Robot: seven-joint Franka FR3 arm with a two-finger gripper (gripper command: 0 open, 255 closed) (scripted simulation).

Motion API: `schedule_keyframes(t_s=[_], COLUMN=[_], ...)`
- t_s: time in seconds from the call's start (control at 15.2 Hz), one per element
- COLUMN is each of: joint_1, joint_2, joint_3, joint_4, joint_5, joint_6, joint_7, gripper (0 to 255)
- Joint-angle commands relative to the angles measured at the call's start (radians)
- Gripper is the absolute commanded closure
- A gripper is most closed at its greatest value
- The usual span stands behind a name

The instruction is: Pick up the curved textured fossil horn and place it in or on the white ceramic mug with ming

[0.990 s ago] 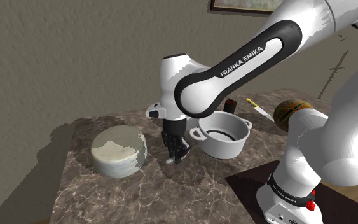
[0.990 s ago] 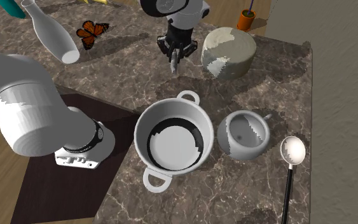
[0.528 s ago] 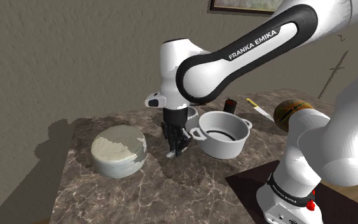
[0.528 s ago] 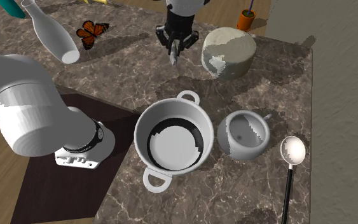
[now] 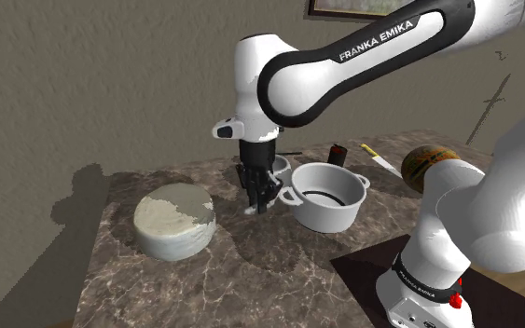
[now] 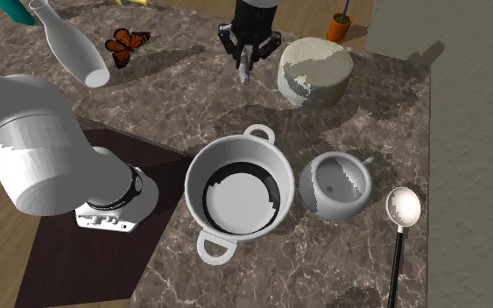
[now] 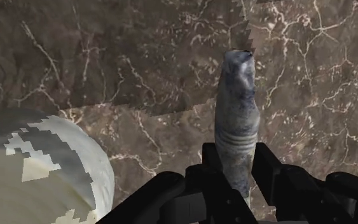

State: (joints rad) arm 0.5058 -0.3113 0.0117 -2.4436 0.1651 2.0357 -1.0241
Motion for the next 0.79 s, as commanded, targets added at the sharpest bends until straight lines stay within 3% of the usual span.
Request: schedule_keyframes(t_s=[0.0, 0.73], joint_1=[-0.022, -0.141], joint_2=[0.009, 0.175], joint_3=[-0.030, -0.198], joint_4=[0.013, 0.197], joint_5=[-0.016, -0.077], joint_6=[-0.010, -0.058], joint_7=[-0.042, -0.295], gripper=[255, 255])
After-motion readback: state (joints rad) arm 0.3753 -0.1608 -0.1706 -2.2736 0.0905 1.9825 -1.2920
